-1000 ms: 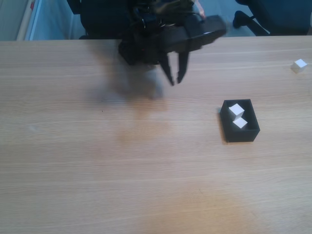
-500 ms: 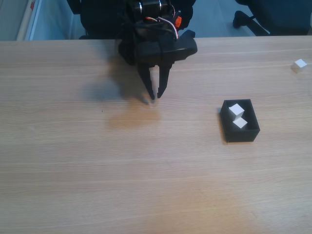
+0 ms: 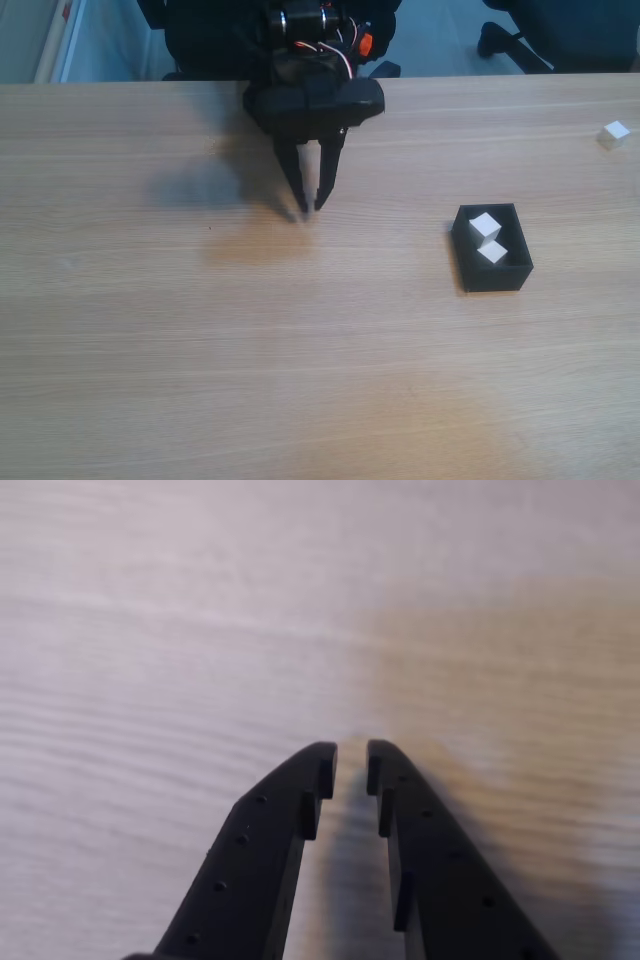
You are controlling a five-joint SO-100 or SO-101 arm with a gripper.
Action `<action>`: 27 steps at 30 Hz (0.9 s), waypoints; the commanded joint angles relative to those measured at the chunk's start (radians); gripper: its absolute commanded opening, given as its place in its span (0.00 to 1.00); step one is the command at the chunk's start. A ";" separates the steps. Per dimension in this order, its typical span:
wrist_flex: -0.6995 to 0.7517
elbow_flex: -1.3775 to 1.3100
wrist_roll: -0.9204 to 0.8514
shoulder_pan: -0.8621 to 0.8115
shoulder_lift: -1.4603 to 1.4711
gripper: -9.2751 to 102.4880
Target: Pick blocks and place them in the box.
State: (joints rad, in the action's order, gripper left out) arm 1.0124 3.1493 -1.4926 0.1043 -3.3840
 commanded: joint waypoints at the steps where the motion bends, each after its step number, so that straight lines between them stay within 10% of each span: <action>1: -0.002 0.061 -0.005 -0.009 -0.026 0.08; 10: 0.337 0.061 -0.031 -0.029 -0.026 0.08; 27: 0.414 0.061 -0.003 -0.031 -0.026 0.11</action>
State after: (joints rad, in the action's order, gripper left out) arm 1.3576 3.1477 -1.4895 0.0690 -3.3840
